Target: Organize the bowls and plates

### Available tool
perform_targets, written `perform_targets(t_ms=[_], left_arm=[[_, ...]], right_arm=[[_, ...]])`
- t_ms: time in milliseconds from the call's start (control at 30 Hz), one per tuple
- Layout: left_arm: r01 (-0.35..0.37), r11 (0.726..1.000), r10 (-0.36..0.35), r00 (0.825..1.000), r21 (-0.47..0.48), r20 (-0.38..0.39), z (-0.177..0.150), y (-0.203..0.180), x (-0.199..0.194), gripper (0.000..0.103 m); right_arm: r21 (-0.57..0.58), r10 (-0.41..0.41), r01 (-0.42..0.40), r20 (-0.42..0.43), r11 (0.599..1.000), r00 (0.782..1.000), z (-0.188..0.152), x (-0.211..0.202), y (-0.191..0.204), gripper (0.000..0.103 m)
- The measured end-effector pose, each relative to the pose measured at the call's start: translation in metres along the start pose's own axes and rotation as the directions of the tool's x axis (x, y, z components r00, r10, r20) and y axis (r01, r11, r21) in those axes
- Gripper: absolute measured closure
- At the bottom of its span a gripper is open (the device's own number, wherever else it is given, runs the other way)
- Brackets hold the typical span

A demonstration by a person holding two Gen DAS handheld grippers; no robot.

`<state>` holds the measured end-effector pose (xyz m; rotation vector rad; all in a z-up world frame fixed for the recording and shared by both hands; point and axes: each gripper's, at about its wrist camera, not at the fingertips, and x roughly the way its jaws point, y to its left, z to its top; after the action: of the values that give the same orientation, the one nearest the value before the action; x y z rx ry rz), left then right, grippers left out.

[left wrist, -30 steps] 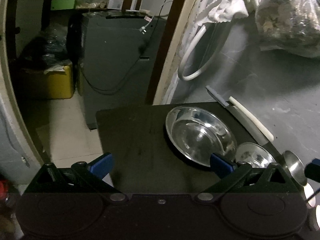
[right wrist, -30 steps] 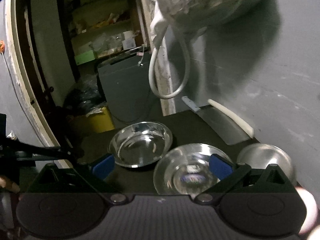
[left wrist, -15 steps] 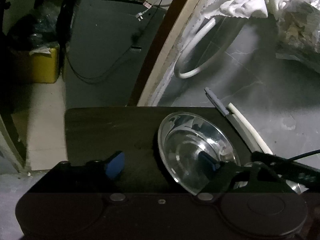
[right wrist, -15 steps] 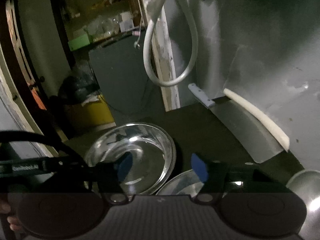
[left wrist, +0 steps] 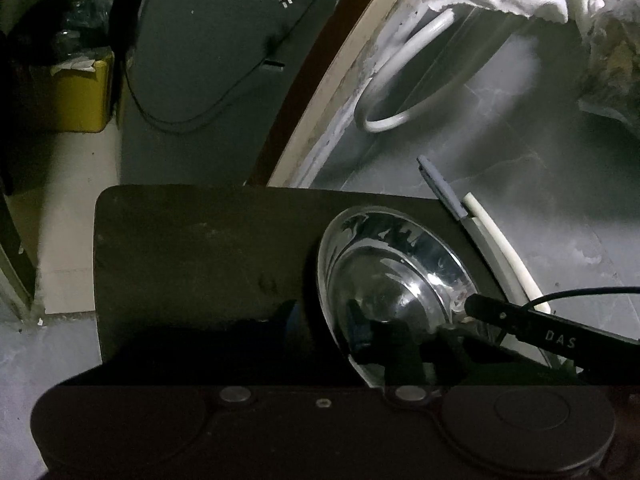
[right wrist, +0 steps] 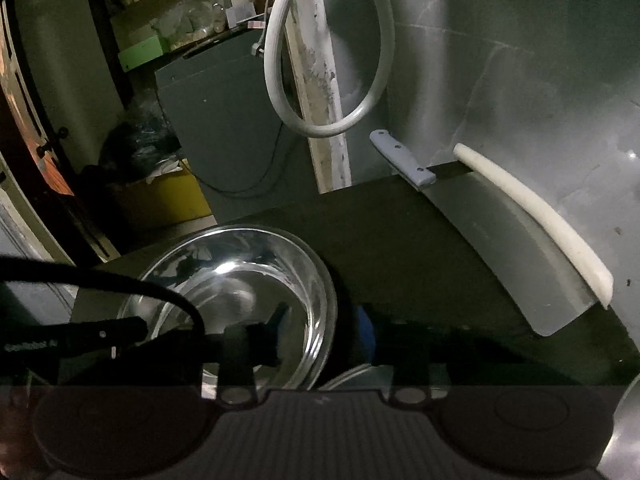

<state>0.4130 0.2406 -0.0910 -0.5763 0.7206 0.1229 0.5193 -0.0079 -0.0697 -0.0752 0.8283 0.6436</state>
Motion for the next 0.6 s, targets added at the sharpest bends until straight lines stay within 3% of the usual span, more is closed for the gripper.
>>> perform_targets(t_ms=[133, 300, 600], left_arm=[[0.018, 1.0, -0.018, 1.0, -0.004, 0.001, 0.001, -0.001, 0.002, 0.09], [0.003, 1.0, -0.003, 1.0, 0.008, 0.006, -0.002, -0.002, -0.001, 0.092], [0.013, 0.998, -0.016, 0.999, 0.053, 0.044, -0.002, -0.012, -0.033, 0.092]], right_arm=[[0.009, 0.007, -0.007, -0.012, 1.0, 1.0, 0.001, 0.003, 0.001, 0.078], [0.019, -0.005, 0.004, 0.012, 1.0, 1.0, -0.001, -0.001, 0.004, 0.092], [0.032, 0.007, -0.009, 0.054, 0.999, 0.999, -0.009, -0.033, 0.009, 0.094]])
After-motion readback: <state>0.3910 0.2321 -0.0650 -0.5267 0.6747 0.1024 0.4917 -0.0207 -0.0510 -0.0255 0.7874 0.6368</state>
